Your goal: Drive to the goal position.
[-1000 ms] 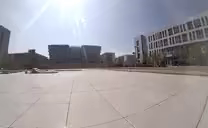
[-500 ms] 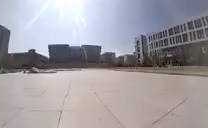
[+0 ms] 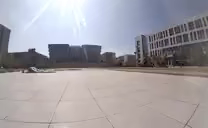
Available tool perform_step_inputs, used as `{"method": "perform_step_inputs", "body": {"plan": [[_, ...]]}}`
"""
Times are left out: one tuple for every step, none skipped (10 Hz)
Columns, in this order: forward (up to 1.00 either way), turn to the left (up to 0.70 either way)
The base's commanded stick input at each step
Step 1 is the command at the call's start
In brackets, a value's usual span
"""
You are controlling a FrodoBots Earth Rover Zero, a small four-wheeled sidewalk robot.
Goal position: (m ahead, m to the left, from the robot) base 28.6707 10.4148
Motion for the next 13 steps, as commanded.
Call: {"method": "perform_step_inputs", "body": {"plan": [[0.70,0.02],[0.70,0.02],[0.70,0.02],[0.70,0.02],[0.70,0.02],[0.70,0.02],[0.70,0.02],[0.70,0.02],[0.70,0.02],[0.70,0.02],[0.70,0.02],[0.70,0.02],[0.70,0.02]]}}
